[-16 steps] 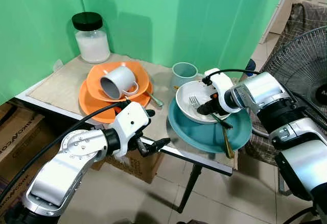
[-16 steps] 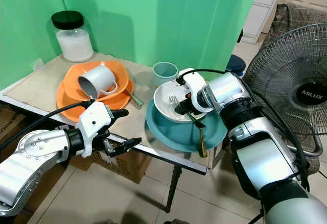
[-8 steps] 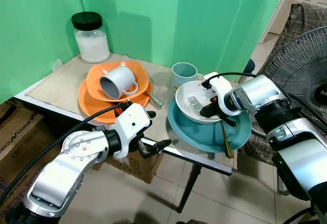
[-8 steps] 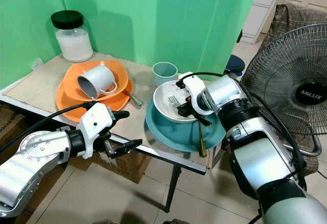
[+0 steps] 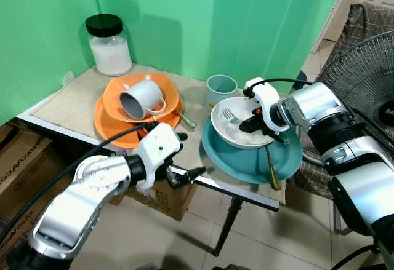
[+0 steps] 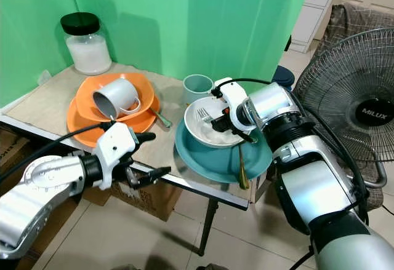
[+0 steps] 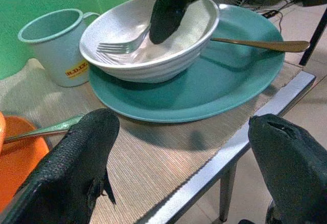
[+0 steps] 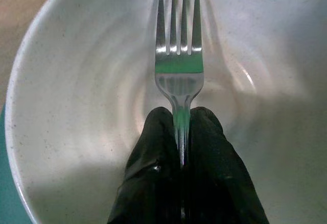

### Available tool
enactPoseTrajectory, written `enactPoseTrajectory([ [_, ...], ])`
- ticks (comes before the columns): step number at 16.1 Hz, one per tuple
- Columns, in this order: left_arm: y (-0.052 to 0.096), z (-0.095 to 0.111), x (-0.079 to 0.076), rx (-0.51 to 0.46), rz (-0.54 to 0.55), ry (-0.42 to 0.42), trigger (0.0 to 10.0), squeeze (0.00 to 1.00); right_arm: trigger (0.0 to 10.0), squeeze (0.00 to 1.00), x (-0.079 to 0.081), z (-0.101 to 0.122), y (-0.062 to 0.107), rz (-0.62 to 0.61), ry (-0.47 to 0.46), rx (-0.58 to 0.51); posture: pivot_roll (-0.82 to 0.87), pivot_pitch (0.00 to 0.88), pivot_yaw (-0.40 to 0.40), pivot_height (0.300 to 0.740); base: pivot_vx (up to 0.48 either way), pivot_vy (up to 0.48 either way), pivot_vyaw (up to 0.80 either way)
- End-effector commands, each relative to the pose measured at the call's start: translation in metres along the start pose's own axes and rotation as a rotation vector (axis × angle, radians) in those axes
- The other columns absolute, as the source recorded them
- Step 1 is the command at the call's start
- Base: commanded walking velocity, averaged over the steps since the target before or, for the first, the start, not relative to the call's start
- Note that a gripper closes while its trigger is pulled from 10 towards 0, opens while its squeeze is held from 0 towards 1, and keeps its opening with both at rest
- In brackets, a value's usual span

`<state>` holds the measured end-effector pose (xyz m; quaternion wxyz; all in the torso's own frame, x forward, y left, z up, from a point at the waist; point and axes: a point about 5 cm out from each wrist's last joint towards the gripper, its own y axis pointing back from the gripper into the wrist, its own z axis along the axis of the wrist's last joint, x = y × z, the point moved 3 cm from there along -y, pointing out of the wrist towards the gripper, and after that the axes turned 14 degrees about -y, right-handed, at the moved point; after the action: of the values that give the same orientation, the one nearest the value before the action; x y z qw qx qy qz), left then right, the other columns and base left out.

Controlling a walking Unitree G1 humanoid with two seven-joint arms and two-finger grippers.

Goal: Setting the table

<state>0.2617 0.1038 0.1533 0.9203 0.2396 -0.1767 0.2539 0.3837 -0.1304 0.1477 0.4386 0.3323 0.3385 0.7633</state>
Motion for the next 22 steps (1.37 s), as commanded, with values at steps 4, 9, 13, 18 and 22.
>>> enactPoseTrajectory([
  [4, -0.002, 0.010, 0.022, -0.033, 0.135, -0.037, 10.0, 0.00, 0.0, 0.00, -0.003, 0.036, 0.061, 0.070, -0.033, -0.303, 0.00, 0.000, -0.044, 0.740, 0.000, 0.000, 0.00],
  [9, -0.009, 0.015, 0.038, -0.035, 0.375, 0.011, 10.0, 0.00, 10.0, 0.00, 0.010, 0.007, 0.123, 0.054, -0.023, -0.963, 0.00, 0.000, -0.008, 0.740, 0.000, 0.000, 0.00],
  [13, -0.002, 0.017, 0.054, -0.026, 0.577, 0.033, 10.0, 0.00, 10.0, 0.00, 0.028, -0.033, 0.135, 0.057, -0.160, -1.162, 0.02, 0.000, 0.005, 0.740, 0.000, 0.000, 0.00],
  [18, 0.020, -0.006, 0.067, 0.079, 0.727, 0.060, 10.0, 0.00, 10.0, 0.00, 0.011, -0.051, 0.132, -0.195, -0.294, -1.235, 0.03, 0.000, -0.028, 0.740, 0.000, 0.000, -0.59],
  [22, 0.021, 0.001, 0.071, 0.043, 0.773, 0.062, 10.0, 0.00, 10.0, 0.00, -0.002, -0.067, 0.134, -0.222, -0.410, -1.255, 0.02, 0.000, -0.035, 0.740, 0.000, 0.000, -0.80],
])
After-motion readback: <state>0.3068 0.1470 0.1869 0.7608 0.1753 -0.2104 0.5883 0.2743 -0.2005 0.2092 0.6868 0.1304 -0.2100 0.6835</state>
